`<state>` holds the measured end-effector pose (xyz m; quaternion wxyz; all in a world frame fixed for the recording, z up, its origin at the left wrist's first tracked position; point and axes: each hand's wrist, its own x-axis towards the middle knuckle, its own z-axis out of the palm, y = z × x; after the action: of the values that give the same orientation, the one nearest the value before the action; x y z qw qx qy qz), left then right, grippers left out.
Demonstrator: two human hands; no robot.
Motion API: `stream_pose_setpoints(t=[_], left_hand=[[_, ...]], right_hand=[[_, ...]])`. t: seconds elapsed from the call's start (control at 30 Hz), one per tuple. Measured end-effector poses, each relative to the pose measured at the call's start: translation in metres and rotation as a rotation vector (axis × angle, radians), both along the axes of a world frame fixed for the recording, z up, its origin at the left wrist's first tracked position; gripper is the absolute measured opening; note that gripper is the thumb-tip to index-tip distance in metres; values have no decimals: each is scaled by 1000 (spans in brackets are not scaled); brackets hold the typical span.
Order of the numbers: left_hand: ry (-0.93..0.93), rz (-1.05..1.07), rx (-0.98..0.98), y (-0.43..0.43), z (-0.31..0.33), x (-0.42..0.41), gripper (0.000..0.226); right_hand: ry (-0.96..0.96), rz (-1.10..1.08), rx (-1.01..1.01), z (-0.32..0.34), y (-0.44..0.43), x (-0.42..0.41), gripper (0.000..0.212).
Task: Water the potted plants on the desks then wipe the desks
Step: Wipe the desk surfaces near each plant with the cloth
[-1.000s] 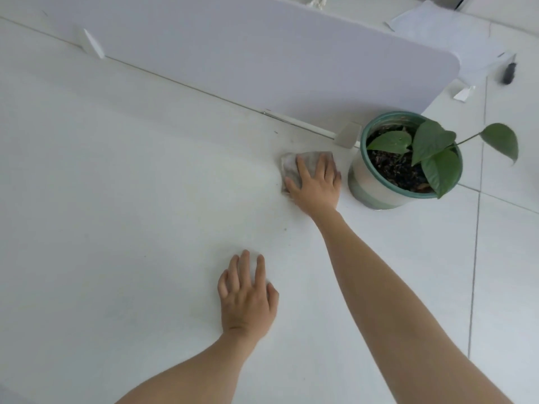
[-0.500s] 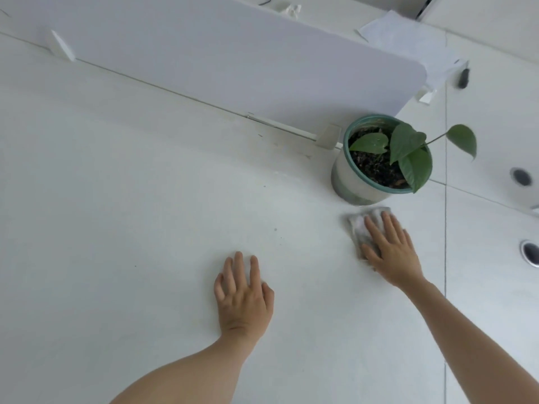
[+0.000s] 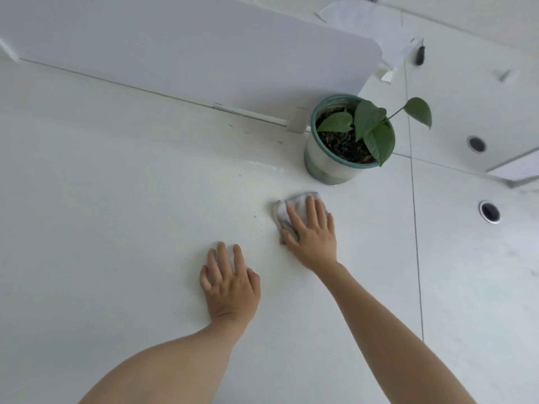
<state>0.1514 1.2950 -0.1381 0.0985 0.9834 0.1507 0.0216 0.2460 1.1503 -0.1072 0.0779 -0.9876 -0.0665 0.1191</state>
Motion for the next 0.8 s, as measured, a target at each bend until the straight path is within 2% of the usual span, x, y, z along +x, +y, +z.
stream_pose_setpoints(t=[0.13,0.37,0.43,0.6,0.73,0.8], left_hand=[[12,1,-19,0,5,0,48],[95,-12,-92,-1,13,1,49],[115,-14,-113,0,14,0,49],[145,-29,-155,0,15,-1,48],[139,-41,-213,0,15,0,51],[114,-42,-223,0,14,0,53]], right_hand=[[-16,123,40,-4,22,6,55],[3,158,-6,-3,-17,-20,56],[9,54,-23,-1,-49,-35,61],[87,-462,-35,9,-135,-79,58],[56,-748,65,8,-110,-102,52],[37,-773,110,10,-83,-111,52]])
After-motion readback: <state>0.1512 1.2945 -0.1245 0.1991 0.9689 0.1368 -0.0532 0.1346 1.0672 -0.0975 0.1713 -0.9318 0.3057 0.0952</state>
